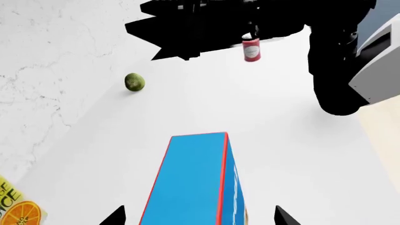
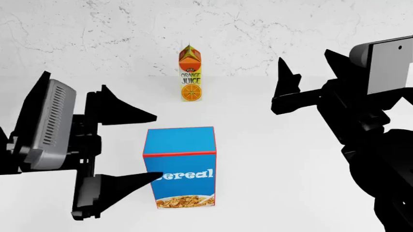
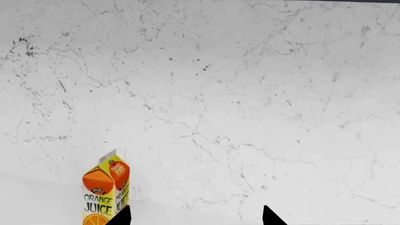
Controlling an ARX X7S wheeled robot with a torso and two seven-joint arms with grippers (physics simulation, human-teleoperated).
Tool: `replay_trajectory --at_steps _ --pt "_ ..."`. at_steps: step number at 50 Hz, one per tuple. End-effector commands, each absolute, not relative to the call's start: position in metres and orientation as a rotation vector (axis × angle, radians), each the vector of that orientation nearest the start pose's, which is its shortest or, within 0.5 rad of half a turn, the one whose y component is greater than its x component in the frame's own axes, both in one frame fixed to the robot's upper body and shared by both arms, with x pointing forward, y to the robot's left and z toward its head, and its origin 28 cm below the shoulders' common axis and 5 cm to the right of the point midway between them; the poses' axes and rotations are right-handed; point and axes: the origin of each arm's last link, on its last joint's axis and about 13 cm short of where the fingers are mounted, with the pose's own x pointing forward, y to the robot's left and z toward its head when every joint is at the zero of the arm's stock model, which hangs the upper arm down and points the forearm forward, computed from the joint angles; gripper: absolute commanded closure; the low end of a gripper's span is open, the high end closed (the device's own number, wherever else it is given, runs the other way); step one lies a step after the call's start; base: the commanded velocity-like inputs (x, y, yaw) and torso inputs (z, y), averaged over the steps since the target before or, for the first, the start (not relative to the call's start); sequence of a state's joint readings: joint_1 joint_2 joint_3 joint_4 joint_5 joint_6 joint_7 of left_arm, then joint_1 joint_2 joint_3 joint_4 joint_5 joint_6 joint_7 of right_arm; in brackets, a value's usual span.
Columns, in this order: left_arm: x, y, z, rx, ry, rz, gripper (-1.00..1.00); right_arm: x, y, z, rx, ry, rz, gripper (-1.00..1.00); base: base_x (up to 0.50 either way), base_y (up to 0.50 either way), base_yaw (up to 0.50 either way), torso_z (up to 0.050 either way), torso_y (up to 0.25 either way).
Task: Pick the cereal and jam from the counter and place them in the cabinets closest to them.
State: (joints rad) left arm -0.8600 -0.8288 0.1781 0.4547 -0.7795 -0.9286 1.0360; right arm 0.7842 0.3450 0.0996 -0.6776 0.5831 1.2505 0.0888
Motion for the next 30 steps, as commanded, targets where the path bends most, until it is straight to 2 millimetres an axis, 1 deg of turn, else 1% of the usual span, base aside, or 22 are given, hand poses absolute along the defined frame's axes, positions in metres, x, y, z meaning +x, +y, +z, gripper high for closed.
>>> replay_trajectory --at_steps 1,6,12,20,25,26,30 --pt "0.266 0.309 0.264 0.404 0.122 -1.290 -1.00 0.251 -0.142 0.257 -0.070 -0.190 0.184 -1.00 0.00 0.00 0.00 0.000 0.000" --pt "0.272 0.308 0.266 0.389 0.123 -1.253 -1.00 0.252 -0.143 0.255 -0.070 -0.187 0.185 -1.00 0.00 0.00 0.00 0.000 0.000" --pt "0.274 0.305 0.264 0.393 0.139 -1.251 -1.00 0.251 -0.143 0.255 -0.069 -0.188 0.184 -1.00 0.00 0.00 0.00 0.000 0.000" --pt "0.277 0.300 0.257 0.449 0.211 -1.262 -1.00 0.251 -0.143 0.253 -0.070 -0.184 0.181 -1.00 0.00 0.00 0.00 0.000 0.000" --pt "0.280 0.299 0.255 0.467 0.241 -1.238 -1.00 0.251 -0.145 0.252 -0.070 -0.181 0.178 -1.00 0.00 0.00 0.00 0.000 0.000" --pt "0.281 0.299 0.255 0.467 0.243 -1.233 1.00 0.251 -0.145 0.252 -0.070 -0.180 0.177 -1.00 0.00 0.00 0.00 0.000 0.000" --pt "0.280 0.298 0.258 0.468 0.234 -1.211 1.00 0.251 -0.146 0.252 -0.070 -0.178 0.174 -1.00 0.00 0.00 0.00 0.000 0.000"
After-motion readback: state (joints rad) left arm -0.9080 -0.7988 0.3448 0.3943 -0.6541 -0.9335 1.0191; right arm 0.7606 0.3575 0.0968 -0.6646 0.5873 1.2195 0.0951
